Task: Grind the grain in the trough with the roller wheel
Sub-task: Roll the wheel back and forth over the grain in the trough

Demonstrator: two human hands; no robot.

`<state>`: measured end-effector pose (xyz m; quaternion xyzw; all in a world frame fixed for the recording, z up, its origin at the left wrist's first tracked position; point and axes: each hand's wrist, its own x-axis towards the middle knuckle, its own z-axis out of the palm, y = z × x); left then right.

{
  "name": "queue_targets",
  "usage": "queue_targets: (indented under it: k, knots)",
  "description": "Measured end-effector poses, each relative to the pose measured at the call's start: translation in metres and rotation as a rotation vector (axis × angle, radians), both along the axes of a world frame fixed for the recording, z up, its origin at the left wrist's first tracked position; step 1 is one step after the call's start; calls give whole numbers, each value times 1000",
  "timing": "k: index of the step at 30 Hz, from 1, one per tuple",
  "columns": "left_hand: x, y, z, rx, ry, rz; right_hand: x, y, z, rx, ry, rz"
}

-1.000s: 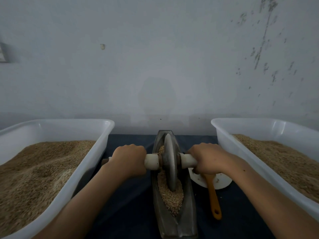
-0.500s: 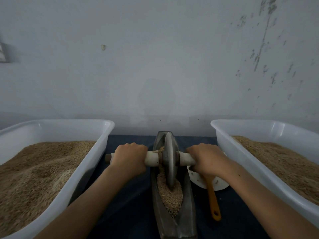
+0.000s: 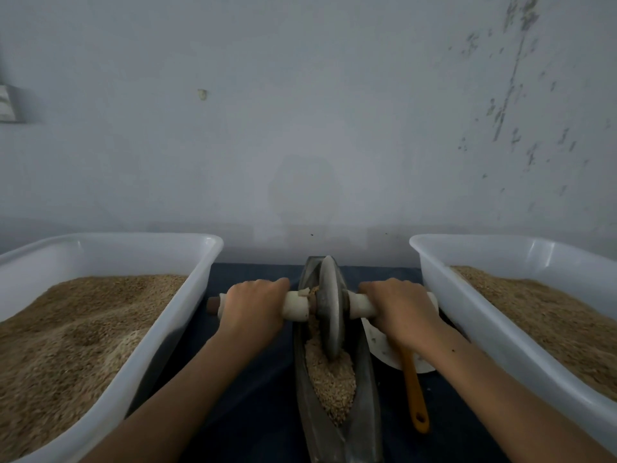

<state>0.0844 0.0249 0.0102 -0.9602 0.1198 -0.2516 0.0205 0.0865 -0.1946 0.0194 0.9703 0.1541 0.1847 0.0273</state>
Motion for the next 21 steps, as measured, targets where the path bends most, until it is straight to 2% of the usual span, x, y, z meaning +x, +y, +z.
queue_targets:
  k: [4, 9, 13, 16, 21]
  knots:
    - [2, 1, 1, 7, 17, -6, 0, -1, 1, -19, 36, 4]
    - [4, 4, 9, 105, 237, -1, -3, -1, 15, -120, 270, 5]
    - [5, 7, 10, 122, 318, -10, -4, -1, 19, -138, 348, 14]
    - [6, 5, 7, 105, 251, 4, -3, -1, 16, -119, 304, 11]
    - [7, 2, 0, 25, 75, 21, 0, 2, 3, -38, 44, -14]
